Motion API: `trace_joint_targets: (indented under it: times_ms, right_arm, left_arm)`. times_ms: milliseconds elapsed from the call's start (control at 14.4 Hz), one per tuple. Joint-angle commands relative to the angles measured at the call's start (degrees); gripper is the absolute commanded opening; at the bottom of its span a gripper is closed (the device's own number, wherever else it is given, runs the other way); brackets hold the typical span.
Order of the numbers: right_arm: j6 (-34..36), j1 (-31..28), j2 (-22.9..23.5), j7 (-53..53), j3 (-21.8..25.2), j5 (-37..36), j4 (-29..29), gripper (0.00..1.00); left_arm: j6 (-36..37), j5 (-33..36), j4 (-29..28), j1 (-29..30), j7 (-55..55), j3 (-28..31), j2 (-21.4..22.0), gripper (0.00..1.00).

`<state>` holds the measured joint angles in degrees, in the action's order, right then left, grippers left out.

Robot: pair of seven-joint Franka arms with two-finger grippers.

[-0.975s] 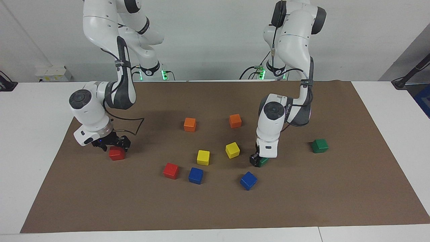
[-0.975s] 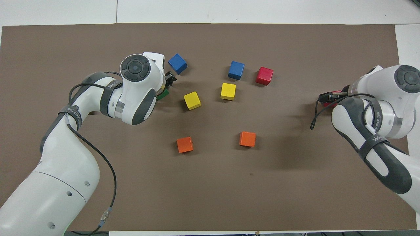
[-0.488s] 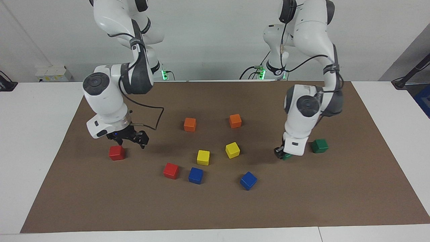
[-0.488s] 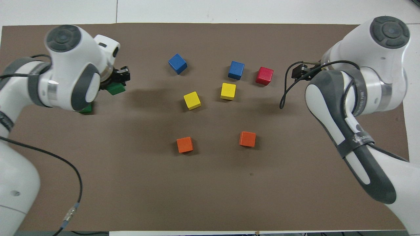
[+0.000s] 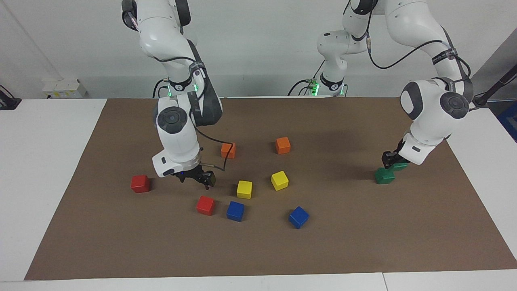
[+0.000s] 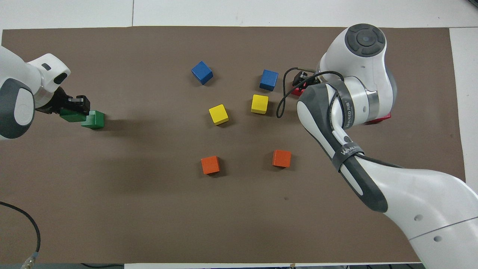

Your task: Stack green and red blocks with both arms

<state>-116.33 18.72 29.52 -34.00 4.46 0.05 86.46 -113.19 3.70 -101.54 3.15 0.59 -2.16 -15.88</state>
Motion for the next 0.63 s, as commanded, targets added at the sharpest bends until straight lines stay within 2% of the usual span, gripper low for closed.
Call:
trace_joint_targets:
  times_ms: [0, 209, 557]
  right_arm:
    - [-1.43, 0.35, 4.49, -1.68, 0.02, 0.12, -4.72, 1.0]
    - [-3.11, 0.62, 6.51, -1.68, 0.02, -0.4, -5.86, 1.0]
    - [-5.47, 0.62, 7.48, -1.68, 0.02, -2.08, -5.95, 1.0]
  left_arm:
    - [-3.26, -3.51, -3.57, 0.45, 1.44, -0.3, 1.2, 0.0]
    - [-6.77, -4.05, -6.82, 2.73, 2.84, -0.57, 1.9, 0.0]
    - [-8.71, -4.23, -7.35, 2.3, 3.46, -0.57, 1.02, 0.0]
